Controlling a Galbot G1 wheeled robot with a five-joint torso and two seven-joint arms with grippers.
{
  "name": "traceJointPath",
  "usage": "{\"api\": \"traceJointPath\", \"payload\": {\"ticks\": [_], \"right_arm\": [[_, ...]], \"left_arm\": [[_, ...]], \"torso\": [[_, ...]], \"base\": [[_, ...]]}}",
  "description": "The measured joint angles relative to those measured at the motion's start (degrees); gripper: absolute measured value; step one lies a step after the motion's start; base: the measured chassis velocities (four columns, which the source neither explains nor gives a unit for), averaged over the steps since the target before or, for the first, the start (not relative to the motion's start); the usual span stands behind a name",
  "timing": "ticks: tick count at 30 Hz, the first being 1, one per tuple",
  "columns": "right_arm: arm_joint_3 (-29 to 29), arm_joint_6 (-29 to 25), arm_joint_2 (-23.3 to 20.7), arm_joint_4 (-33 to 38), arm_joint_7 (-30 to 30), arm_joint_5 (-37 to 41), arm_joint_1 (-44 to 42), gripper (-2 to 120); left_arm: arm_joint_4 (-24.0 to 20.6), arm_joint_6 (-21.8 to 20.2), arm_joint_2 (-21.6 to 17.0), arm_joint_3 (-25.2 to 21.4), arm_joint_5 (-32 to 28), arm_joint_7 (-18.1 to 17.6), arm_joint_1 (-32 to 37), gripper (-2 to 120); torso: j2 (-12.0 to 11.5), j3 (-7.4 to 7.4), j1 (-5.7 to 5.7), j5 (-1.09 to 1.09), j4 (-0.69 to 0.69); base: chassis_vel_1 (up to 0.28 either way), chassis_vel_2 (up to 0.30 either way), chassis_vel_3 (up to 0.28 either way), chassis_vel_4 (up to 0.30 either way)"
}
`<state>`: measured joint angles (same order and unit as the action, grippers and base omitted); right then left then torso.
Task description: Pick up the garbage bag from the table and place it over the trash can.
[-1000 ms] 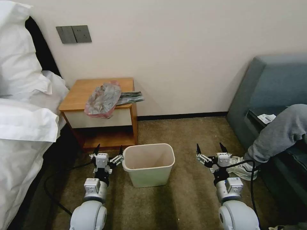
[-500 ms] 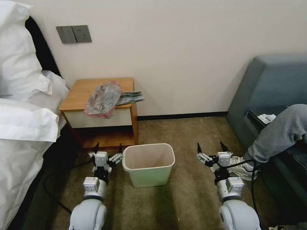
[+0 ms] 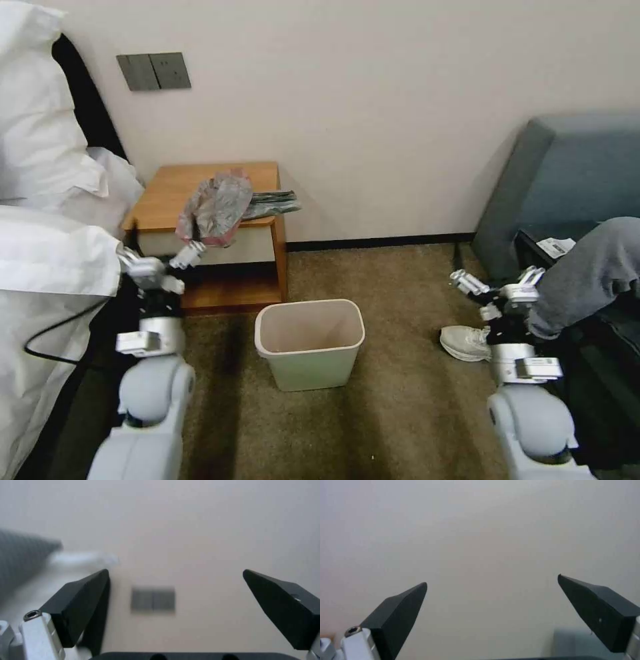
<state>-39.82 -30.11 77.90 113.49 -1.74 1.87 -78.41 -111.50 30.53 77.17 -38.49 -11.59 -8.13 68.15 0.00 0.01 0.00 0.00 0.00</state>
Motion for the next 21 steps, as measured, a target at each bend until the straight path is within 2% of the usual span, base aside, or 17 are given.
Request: {"api": "traceJointPath", "payload": {"ticks": [3,4,6,9,10,12,13,14,15,16,18,19,20,21], "right_arm": [[-1.57,-5.69,-1.52,-0.20,-0.34,0.36,1.93,100],[-1.57,-5.69,-1.52,-0.20,-0.34,0.36,1.93,100],[-1.51,-9.28,-1.68,-1.19,0.64,0.07,2.46,100],[-0.16,-10.68,-0.44,-2.57,2.12,-0.59,1.96,100],[0.11,-11.08,-0.24,-2.78,2.49,-0.62,1.96,100],[0.22,-11.13,-0.18,-2.98,2.55,-0.54,1.94,100],[0.35,-11.14,-0.10,-3.21,2.68,-0.42,1.93,100],[0.36,-11.18,-0.07,-3.45,2.71,-0.28,1.95,100],[0.36,-11.18,-0.07,-3.45,2.71,-0.28,1.95,100],[0.37,-11.23,-0.03,-3.70,2.77,-0.17,1.97,100],[0.41,-11.39,0.03,-4.45,2.98,0.28,2.07,100],[0.41,-11.39,0.03,-4.45,2.98,0.28,2.07,100],[0.41,-11.42,0.03,-4.87,3.05,0.47,2.14,100],[0.41,-11.65,0.00,-5.37,3.19,0.76,2.40,100]], "left_arm": [[0.41,4.39,-1.27,-1.03,-1.62,-1.22,-2.94,100],[0.41,4.39,-1.27,-1.03,-1.62,-1.22,-2.94,100],[0.49,4.74,-1.36,-1.08,-1.79,-1.33,-3.16,100],[0.50,4.77,-1.37,-1.10,-1.80,-1.33,-3.17,100],[0.51,4.88,-1.37,-1.10,-1.81,-1.31,-3.16,100],[0.68,5.23,-1.36,-1.00,-1.86,-0.79,-2.90,100],[0.95,5.89,-1.20,-0.34,-1.79,1.48,-1.75,100],[1.45,6.47,-0.83,0.90,-1.48,4.62,-0.01,100],[1.45,6.47,-0.83,0.90,-1.48,4.62,-0.01,100],[1.75,6.60,-0.61,1.43,-1.37,6.16,0.91,100],[1.56,6.85,-0.39,2.23,-0.94,7.56,3.80,100],[1.56,6.85,-0.39,2.23,-0.94,7.56,3.80,100],[1.52,6.84,-0.32,2.45,-0.86,7.72,4.78,100],[1.22,6.84,-0.25,2.50,-0.76,7.79,5.78,100]], "torso": [[0.00,0.00,0.00,0.03,0.00],[0.00,0.00,0.00,0.03,0.00],[0.00,-0.01,0.00,-0.09,0.01],[-0.01,0.01,0.00,0.12,0.00],[0.00,-0.01,0.00,-0.02,0.02],[0.00,0.00,0.00,-0.07,0.01],[0.00,-0.01,0.00,0.09,0.00],[0.00,0.00,0.00,0.04,0.00],[0.00,0.00,0.00,0.04,0.00],[-0.01,0.02,0.00,-0.10,0.01],[0.00,0.00,-0.01,0.08,0.01],[0.00,0.00,-0.01,0.08,0.01],[0.00,0.00,0.00,-0.05,0.00],[0.00,-0.01,0.00,-0.02,0.01]], "base": [[0.000,0.000,0.000,0.000],[0.000,0.000,0.000,0.000],[0.000,0.000,0.000,0.000],[0.000,0.000,0.000,0.000],[0.000,0.000,0.000,0.000],[0.000,0.000,0.000,0.000],[0.000,0.000,0.000,0.000],[0.000,0.000,0.000,0.000],[0.000,0.000,0.000,0.000],[0.000,0.000,0.000,0.000],[0.000,0.000,0.000,0.000],[0.000,0.000,0.000,0.000],[0.000,0.000,0.000,0.000],[0.000,0.000,0.000,0.000]]}}
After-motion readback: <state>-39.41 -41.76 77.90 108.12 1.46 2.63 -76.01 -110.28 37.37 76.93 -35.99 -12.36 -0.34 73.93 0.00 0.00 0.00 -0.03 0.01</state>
